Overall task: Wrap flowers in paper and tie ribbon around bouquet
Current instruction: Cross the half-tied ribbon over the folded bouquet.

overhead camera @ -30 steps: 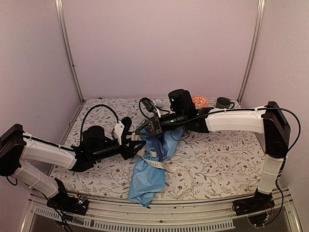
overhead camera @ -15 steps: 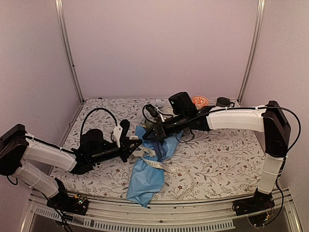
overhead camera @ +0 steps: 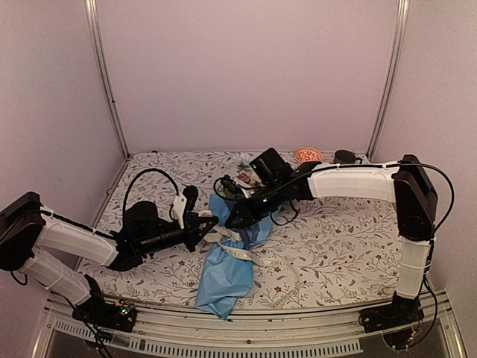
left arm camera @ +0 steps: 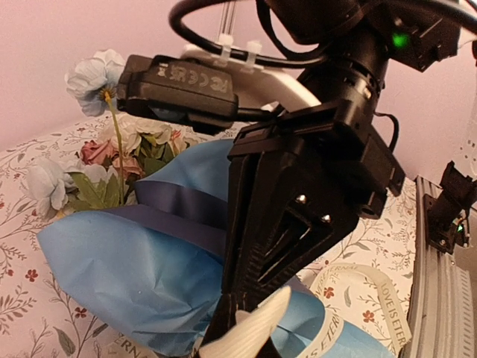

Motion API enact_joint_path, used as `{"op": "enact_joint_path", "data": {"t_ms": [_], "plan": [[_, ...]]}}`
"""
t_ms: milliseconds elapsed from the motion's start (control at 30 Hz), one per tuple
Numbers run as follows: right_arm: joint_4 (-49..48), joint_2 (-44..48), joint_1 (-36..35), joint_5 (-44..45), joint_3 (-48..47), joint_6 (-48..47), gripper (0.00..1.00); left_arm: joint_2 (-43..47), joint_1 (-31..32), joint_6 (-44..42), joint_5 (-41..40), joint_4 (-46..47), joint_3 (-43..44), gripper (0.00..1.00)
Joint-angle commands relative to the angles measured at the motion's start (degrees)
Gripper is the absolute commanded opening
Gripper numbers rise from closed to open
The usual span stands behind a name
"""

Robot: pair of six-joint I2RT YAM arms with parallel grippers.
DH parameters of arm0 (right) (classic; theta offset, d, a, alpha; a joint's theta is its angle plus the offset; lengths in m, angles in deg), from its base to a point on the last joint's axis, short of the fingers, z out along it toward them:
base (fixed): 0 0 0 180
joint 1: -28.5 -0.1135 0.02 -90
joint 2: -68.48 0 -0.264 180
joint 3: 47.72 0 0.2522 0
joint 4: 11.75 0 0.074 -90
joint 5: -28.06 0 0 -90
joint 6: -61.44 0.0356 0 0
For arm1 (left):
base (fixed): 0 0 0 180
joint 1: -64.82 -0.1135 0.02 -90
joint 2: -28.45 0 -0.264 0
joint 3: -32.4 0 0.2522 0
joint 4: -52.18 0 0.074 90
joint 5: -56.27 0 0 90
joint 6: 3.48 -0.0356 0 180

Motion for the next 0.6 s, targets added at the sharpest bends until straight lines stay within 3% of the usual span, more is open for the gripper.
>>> {"op": "enact_joint_path", "data": {"t_ms": [0, 300, 567], "plan": [[5.4, -3.31, -0.1, 1.18, -5.68, -2.32, 0.11, -0.21, -0.58, 0.31, -0.54, 1.28, -0.6, 0.0], [10.65, -5.07, -0.04, 5.29, -6.07, -4.25, 0.16, -0.48, -0.64, -0.15, -0.84, 1.11, -0.6, 0.0], [11.21, -6.57, -0.04, 2.07, -8.17, -5.37, 0.18, -0.74, -0.64, 0.12, -1.11, 1.09, -0.91, 0.0]]}}
